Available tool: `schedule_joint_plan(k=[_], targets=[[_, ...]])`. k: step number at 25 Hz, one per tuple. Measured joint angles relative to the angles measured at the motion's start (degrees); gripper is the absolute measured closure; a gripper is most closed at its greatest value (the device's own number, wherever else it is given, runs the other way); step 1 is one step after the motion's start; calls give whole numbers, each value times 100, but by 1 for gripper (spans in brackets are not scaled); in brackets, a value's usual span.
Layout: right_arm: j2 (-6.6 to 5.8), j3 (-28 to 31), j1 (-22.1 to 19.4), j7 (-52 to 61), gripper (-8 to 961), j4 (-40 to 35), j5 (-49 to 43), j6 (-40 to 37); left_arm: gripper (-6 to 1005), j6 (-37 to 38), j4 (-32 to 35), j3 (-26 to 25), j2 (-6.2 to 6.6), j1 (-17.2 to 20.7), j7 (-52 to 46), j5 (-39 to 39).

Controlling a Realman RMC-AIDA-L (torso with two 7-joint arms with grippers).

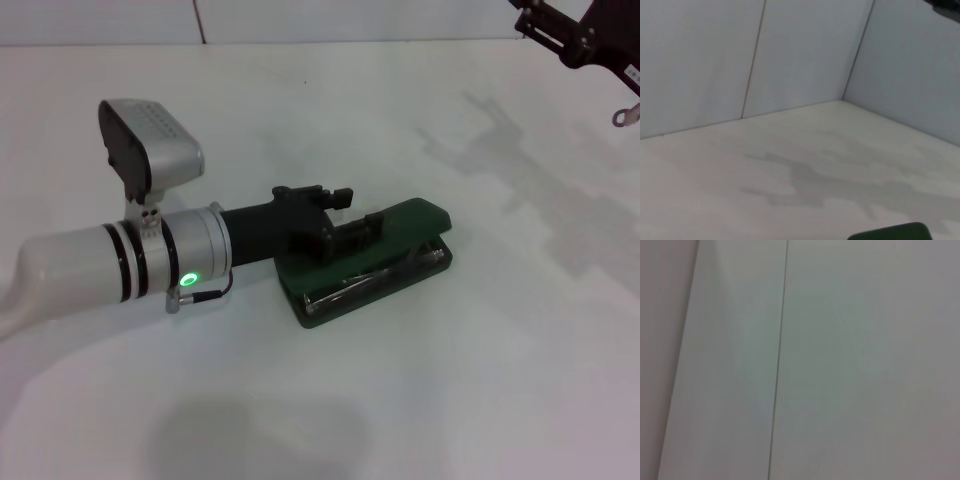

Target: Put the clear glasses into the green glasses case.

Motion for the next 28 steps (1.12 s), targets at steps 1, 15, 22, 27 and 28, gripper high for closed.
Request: schedule_joint_plan(k=[1,15,22,27,28], targets=[[0,0,0,0,53,0,0,0,359,-22,-2,17,-6,23,48,-1],[-9,-52,182,38,53,5,-119,243,315,764,38,-27,20,527,1145,-1009],[-416,-63,355,1629,53,-576,-2009,-34,293,2434,41,-620,340,1009,1679,-1443],[-738,-20,794,2551,53,-699,-3747,-920,278,3016,58,-712,535,1219,1580,-1398],[-760,-3,855,2592,53,-678,-3940,-1065,275,3046,59,-711,544,1248,1545,-1398]])
